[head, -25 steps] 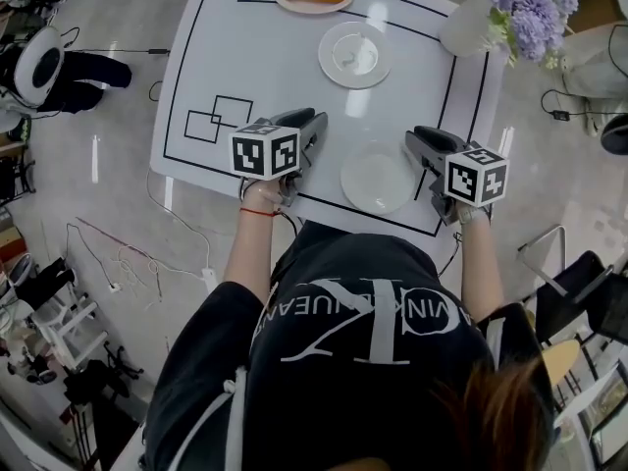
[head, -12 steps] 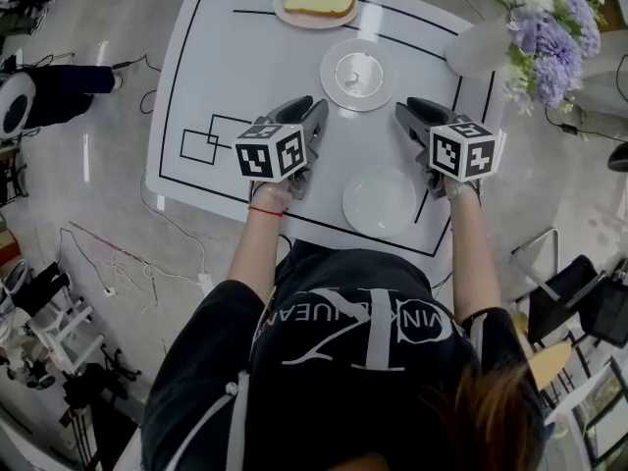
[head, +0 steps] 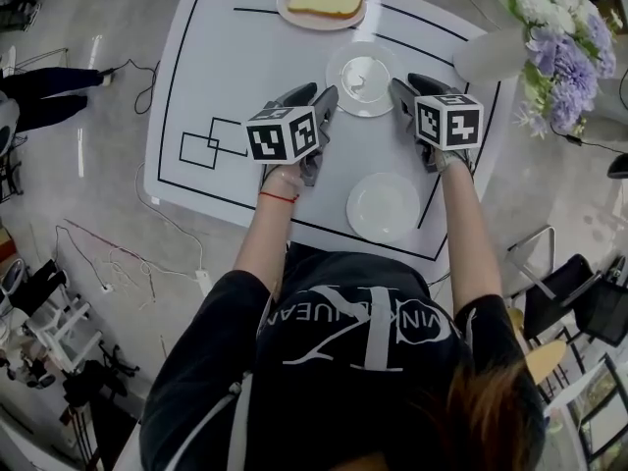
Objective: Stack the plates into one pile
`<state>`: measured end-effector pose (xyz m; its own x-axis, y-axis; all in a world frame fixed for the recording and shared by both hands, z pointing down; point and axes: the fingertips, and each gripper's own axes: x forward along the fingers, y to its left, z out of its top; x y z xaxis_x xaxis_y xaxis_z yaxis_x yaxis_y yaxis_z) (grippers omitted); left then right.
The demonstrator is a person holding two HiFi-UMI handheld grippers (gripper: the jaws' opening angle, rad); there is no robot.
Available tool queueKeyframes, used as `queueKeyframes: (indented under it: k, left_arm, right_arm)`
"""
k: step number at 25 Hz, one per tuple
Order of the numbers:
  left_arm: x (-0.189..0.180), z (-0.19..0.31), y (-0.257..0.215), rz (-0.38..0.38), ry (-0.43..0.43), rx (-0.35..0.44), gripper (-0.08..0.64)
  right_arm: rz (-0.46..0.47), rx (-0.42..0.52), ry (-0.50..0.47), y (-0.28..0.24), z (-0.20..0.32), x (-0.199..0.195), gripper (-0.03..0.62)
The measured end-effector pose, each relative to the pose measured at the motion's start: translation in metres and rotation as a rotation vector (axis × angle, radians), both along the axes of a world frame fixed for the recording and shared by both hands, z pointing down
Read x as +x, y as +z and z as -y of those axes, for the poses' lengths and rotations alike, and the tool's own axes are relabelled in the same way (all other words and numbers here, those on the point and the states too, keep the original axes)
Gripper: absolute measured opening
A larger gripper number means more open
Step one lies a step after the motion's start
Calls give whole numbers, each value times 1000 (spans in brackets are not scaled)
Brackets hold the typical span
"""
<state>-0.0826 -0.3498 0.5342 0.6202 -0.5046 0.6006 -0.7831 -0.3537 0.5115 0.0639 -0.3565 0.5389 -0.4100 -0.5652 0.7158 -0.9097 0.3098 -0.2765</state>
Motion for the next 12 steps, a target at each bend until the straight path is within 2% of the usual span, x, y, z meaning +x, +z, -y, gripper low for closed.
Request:
queueKeyframes:
  k: [4, 8, 12]
  left_arm:
    - [6, 2, 4, 23, 38, -16, 173]
    - [18, 0, 7, 82, 104, -36, 175]
    - [17, -3, 10, 47, 36, -80, 163]
  right_arm:
    - [-32, -18, 2, 7, 2, -7, 136]
    - [4, -14, 46, 7, 3, -2, 117]
    - [47, -44, 104, 8, -4, -3, 98]
